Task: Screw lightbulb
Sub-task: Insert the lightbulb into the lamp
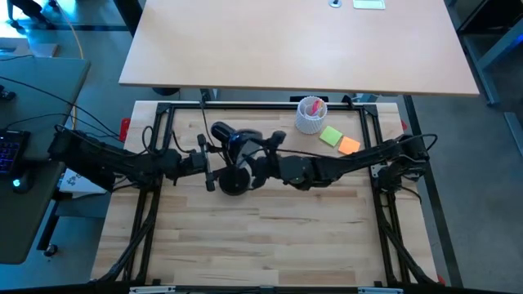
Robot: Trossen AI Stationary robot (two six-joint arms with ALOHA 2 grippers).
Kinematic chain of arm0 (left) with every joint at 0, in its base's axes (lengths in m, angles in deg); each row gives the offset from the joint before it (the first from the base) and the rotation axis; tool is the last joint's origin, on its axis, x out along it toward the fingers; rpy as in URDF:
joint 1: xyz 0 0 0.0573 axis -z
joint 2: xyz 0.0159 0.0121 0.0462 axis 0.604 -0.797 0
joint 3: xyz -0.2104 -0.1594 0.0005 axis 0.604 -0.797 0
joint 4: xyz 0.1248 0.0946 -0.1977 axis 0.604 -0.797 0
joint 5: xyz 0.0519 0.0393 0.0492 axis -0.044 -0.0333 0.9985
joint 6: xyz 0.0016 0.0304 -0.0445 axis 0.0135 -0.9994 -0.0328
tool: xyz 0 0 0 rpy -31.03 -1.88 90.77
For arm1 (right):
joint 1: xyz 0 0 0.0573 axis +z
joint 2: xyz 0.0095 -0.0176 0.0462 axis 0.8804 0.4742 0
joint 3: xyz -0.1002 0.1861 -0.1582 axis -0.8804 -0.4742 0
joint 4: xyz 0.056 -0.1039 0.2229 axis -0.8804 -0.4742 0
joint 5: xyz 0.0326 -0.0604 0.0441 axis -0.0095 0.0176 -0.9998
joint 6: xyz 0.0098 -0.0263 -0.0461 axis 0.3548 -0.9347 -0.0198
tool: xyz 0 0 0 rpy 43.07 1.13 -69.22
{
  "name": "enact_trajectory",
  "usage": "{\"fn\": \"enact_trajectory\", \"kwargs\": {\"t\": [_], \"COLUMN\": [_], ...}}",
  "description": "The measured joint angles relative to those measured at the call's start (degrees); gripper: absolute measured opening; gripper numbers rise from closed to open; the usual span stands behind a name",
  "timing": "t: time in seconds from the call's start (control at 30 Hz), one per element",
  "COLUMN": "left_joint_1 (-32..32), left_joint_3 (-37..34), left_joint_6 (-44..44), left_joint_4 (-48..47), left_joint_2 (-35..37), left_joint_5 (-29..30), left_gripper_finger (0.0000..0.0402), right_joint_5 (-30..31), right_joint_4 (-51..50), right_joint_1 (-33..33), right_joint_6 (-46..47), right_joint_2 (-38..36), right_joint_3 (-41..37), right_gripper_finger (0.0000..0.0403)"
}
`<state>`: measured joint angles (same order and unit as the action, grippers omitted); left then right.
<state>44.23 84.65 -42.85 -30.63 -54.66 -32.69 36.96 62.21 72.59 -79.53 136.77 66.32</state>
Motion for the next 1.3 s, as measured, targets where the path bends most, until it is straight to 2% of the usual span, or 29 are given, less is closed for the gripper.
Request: {"fn": "enact_trajectory", "kwargs": {"t": [0.1, 0.17, 0.27, 0.4, 0.53, 0.63, 0.8, 0.9, 0.97, 1.03, 1.17, 1.3], "left_joint_1": [0.42, 1.44, 3.45, 5.82, 7.6, 8.75, 9.83, 8.43, 6.1, 2.8, -5.57, -13.89], "left_joint_3": [1.86, 4.04, 8.85, 15.42, 18.9, 19.0, 18.93, 18.93, 18.93, 18.93, 18.93, 18.93], "left_joint_6": [1.81, 1.93, 3.88, 11.51, 18.4, 20.31, 18.45, 17.07, 16.02, 13.34, 5.67, 0.71], "left_joint_4": [-3.59, -9.4, -22.93, -45.57, -62.25, -65.73, -65.15, -64.73, -63.62, -61.55, -53.85, -49.92], "left_joint_2": [0.02, 0.08, 0.31, 0.28, 1.2, 3.7, 8.98, 12.29, 14.25, 15.96, 17.09, 16.32], "left_joint_5": [1.42, 4.39, 10.4, 16.7, 23.52, 28.81, 28.6, 29.2, 28.26, 23.81, 9.62, -1.05], "left_gripper_finger": [0.0254, 0.0254, 0.0254, 0.0254, 0.0254, 0.0254, 0.0254, 0.0254, 0.0254, 0.0254, 0.0254, 0.0254], "right_joint_5": [0.01, 0.04, 0.23, 0.36, 0.88, 0.9, 0.93, 0.95, 0.93, 0.9, 0.93, -0.44], "right_joint_4": [0.03, 0.06, 0.02, 0.01, 0.0, 0.0, -0.01, -0.04, -0.03, -0.09, -0.3, -0.35], "right_joint_1": [0.0, 0.0, 0.0, 0.01, 0.02, 0.02, 0.29, 0.86, 1.22, 1.39, 1.32, 0.53], "right_joint_6": [-6.59, -9.7, -11.99, -13.82, -15.66, -15.8, -18.86, -26.81, -33.4, -39.92, -50.87, -58.4], "right_joint_2": [0.0, 0.0, 0.0, 0.0, 0.0, 0.0, 0.0, 0.0, 0.0, 0.0, 0.0, 0.0], "right_joint_3": [0.0, 0.02, 0.04, 0.04, 0.04, 0.04, 0.07, 0.06, 0.07, 0.06, 0.07, 0.07], "right_gripper_finger": [0.0263, 0.0263, 0.0263, 0.0263, 0.0263, 0.0263, 0.0263, 0.0263, 0.0263, 0.0263, 0.0263, 0.0263]}}
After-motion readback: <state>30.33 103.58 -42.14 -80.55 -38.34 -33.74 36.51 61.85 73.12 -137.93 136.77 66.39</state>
